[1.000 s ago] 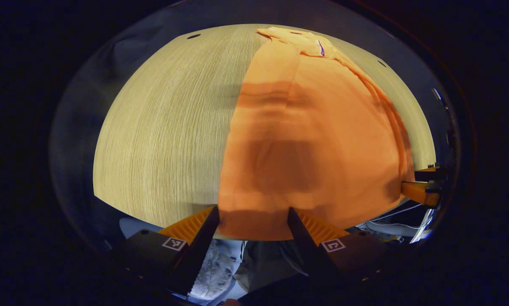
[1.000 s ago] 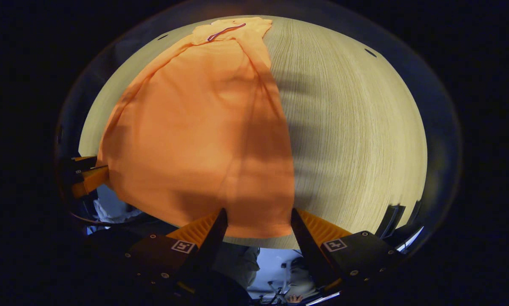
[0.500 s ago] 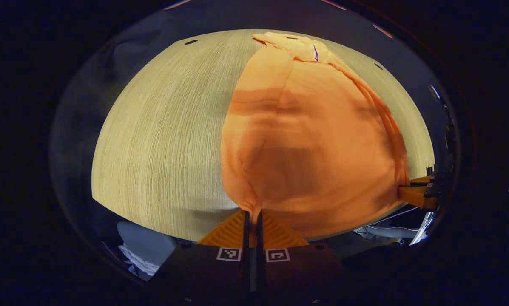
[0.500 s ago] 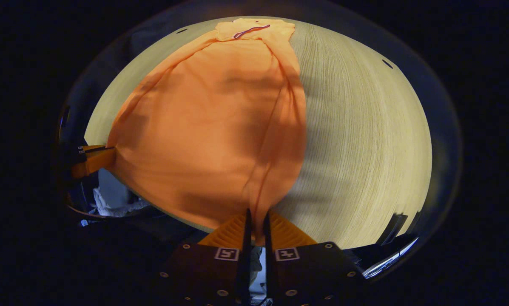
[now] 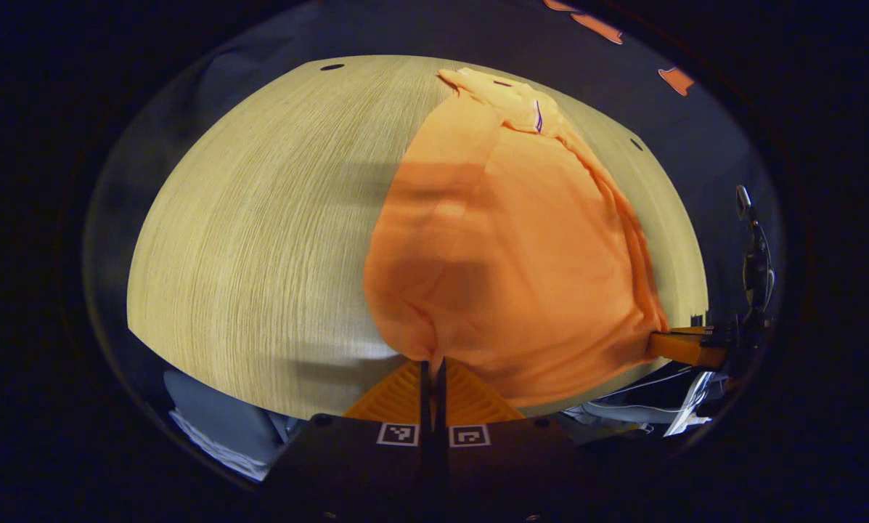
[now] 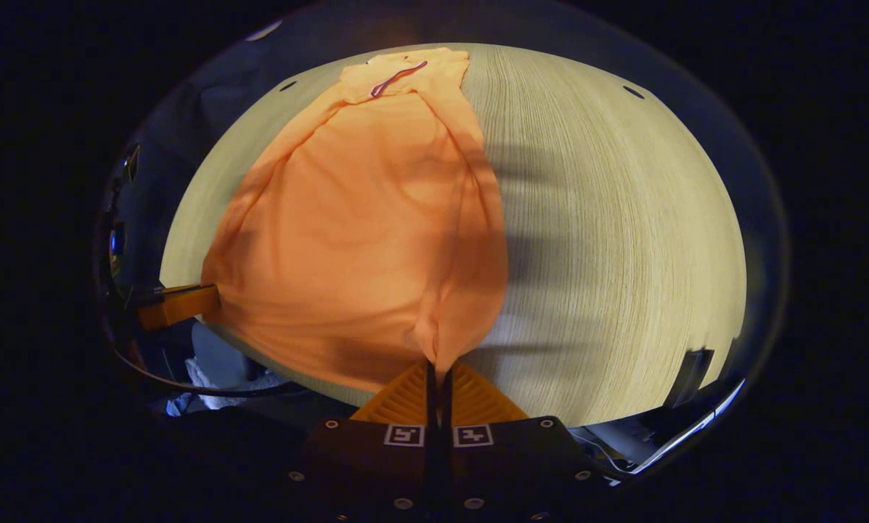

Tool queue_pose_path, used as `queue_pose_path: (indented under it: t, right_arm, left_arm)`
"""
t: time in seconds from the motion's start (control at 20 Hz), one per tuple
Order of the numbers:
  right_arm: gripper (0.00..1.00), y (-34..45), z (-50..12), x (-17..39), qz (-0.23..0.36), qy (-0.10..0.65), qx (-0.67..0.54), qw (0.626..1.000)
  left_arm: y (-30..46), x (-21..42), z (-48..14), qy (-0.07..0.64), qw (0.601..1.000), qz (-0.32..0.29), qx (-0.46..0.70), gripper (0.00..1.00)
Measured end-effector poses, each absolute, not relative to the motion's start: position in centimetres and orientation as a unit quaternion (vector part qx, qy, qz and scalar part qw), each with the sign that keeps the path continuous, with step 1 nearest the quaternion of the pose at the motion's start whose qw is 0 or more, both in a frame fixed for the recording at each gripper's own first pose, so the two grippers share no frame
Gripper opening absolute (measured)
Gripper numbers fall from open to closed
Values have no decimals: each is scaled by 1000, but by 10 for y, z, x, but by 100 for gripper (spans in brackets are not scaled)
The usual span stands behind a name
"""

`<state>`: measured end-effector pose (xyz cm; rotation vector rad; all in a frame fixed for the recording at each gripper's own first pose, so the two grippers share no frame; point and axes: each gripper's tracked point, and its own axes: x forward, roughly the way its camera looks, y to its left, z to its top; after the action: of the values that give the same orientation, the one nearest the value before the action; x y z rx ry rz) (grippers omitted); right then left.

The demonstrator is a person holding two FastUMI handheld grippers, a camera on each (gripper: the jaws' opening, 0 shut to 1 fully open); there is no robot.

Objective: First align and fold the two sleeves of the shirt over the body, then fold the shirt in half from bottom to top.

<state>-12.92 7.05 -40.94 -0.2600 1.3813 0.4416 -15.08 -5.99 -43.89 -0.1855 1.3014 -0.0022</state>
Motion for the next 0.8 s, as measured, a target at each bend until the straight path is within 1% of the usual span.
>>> queue_pose_path:
  t: [0.35, 0.55, 0.8]
  right_arm:
    - [0, 106, -357, -77, 213, 590, -47, 778]
    - [0, 115, -328, -28, 207, 557, -24, 804]
    - [0, 125, -306, 43, 201, 523, -22, 828]
  left_arm:
    - [-77, -83, -378, 550, 824, -26, -134, 1]
    - [-72, -29, -350, 517, 844, -35, -137, 1]
    - [-61, 49, -335, 483, 866, -42, -124, 1]
